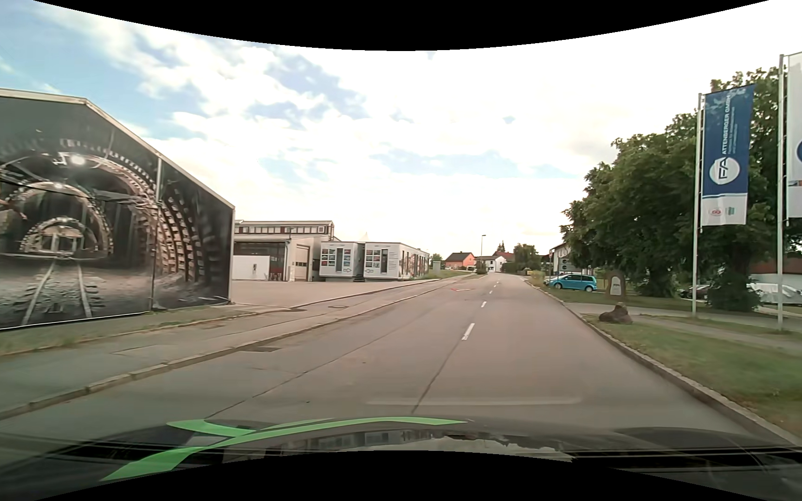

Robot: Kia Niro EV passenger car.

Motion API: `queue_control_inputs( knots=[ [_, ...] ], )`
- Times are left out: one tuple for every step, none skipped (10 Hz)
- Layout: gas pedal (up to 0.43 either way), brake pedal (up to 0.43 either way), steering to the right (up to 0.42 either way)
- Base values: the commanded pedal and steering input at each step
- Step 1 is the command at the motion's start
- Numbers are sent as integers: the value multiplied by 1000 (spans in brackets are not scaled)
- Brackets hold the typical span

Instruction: Follow the waypoints while adhering to traffic rules and regulations

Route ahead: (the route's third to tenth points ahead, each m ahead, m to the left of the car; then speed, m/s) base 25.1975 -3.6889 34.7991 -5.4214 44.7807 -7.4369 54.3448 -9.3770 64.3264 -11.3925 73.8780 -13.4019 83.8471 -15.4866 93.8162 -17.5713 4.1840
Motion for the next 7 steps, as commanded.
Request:
queue_control_inputs(
  knots=[
    [177, 0, 275],
    [189, 0, 235],
    [189, 0, 185],
    [197, 0, 145],
    [209, 0, 116],
    [209, 0, 88],
    [209, 0, 65]
  ],
)
